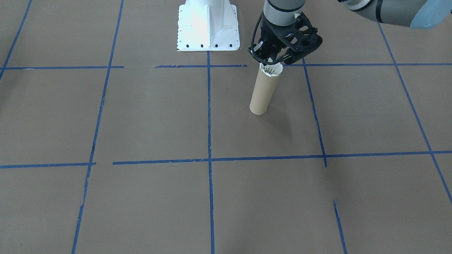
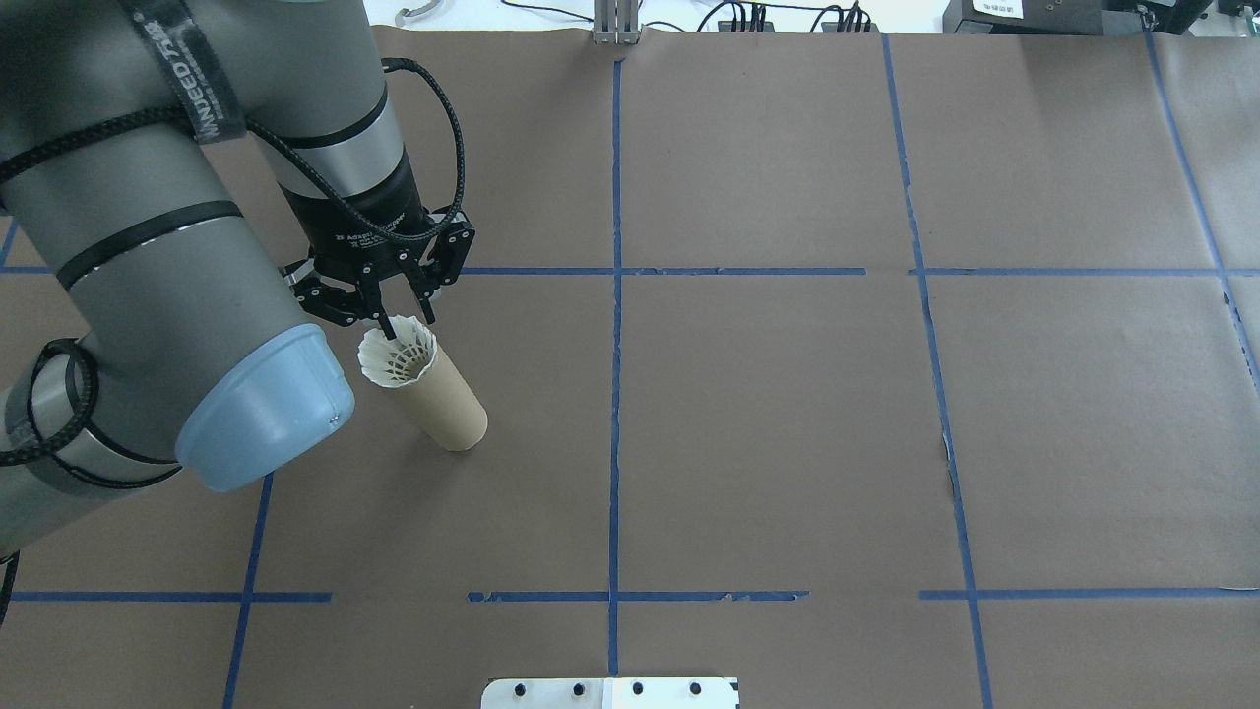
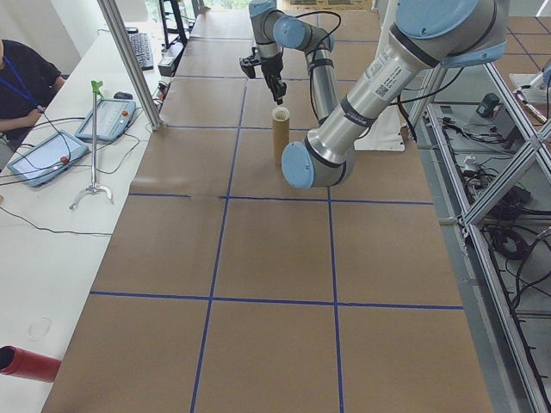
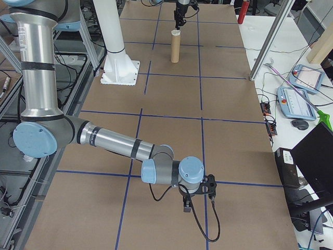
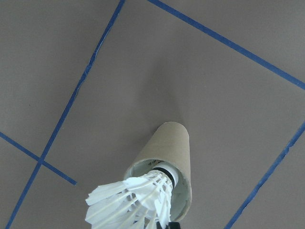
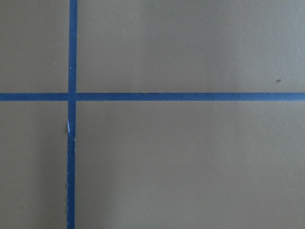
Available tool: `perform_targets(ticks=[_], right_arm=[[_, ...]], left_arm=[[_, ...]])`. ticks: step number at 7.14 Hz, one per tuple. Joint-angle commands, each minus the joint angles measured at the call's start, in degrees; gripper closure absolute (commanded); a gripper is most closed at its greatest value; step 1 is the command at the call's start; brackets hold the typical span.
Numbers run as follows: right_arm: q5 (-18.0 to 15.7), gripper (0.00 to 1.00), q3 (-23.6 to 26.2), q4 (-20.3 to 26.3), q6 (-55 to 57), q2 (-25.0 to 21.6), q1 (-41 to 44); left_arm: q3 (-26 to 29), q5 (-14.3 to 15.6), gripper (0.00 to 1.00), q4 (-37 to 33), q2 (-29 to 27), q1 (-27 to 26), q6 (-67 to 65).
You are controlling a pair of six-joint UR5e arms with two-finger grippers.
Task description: Collect badminton balls into bucket
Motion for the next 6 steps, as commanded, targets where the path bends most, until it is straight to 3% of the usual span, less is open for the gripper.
perform_targets(ticks=[1,3,6], right_arm=[[0.0,0.0,0.0,0.0,0.0,0.0,0.0],[0.0,0.0,0.0,0.0,0.0,0.0,0.0],[0.0,0.0,0.0,0.0,0.0,0.0,0.0]], left_arm=[[-2.1,0.1,0.0,-4.2,3.4,-0.7,8.1],[-2.9,-0.5,0.0,-7.8,6.7,-8.0,23.2],[-3.3,-1.0,0.0,-20.6,21.6,-19.1,46.2]])
